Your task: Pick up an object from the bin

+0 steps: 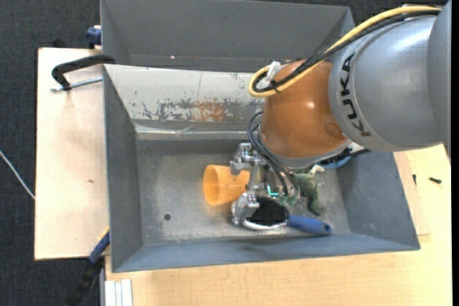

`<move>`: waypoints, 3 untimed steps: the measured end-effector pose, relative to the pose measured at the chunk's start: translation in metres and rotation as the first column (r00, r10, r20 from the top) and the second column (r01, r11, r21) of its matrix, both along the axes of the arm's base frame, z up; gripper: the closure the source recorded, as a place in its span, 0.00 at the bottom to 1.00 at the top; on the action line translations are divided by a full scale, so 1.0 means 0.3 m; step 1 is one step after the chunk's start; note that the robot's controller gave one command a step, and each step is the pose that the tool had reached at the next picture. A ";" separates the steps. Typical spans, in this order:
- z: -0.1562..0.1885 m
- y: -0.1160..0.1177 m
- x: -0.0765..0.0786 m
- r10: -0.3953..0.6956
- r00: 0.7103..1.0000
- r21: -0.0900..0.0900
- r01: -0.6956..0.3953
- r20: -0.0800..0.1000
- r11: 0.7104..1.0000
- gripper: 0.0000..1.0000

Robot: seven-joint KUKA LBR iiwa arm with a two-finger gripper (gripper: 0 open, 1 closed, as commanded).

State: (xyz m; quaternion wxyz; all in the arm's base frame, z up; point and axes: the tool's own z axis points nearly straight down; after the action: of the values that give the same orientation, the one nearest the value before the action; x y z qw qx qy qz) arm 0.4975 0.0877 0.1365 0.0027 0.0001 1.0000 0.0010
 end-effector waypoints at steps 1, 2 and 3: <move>-0.217 -0.054 0.206 0.117 0.993 0.000 -0.117 0.005 0.993 0.00; -0.213 0.219 0.281 0.339 0.941 0.000 -0.339 0.005 0.941 0.00; -0.209 0.215 0.279 0.336 0.942 0.000 -0.336 -0.002 0.942 1.00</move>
Offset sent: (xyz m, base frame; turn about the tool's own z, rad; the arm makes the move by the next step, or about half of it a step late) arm 0.0584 -0.0171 -0.0665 -0.1177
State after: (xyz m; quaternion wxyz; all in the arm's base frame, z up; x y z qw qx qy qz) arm 0.5812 0.1520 0.0739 0.0015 -0.1706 0.9853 0.0015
